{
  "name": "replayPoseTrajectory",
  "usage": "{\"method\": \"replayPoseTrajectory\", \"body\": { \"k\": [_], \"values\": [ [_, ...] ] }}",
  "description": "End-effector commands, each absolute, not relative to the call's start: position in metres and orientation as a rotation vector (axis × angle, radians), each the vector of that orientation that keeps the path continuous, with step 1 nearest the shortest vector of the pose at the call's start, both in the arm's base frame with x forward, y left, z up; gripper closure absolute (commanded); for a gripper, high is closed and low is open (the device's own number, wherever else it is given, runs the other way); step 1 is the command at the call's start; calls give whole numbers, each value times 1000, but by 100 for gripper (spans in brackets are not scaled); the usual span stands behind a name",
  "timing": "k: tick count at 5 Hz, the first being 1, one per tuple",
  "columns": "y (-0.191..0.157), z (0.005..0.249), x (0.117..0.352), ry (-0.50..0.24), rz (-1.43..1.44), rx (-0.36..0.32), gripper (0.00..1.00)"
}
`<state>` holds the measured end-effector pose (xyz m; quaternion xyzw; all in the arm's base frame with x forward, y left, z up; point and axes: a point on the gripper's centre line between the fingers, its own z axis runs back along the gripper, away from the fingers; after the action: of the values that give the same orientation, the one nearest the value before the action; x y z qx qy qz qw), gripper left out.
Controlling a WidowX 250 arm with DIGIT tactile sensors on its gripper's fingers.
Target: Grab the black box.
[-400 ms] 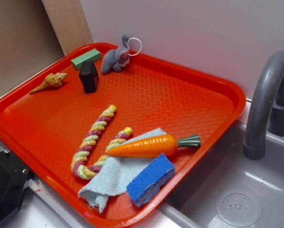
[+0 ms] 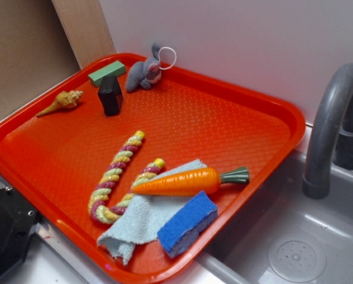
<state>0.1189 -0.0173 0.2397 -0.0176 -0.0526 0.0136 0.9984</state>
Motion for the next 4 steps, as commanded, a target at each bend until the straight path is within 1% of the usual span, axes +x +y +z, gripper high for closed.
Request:
{"method": "replayPoseTrajectory", "body": {
  "k": [1,2,3,4],
  "values": [
    [25,176,175,-72,321,19,0],
    [42,142,218,-86,473,24,0],
    [52,128,250,-108,560,52,0],
    [77,109,275,-172,664,59,0]
  ]
}}
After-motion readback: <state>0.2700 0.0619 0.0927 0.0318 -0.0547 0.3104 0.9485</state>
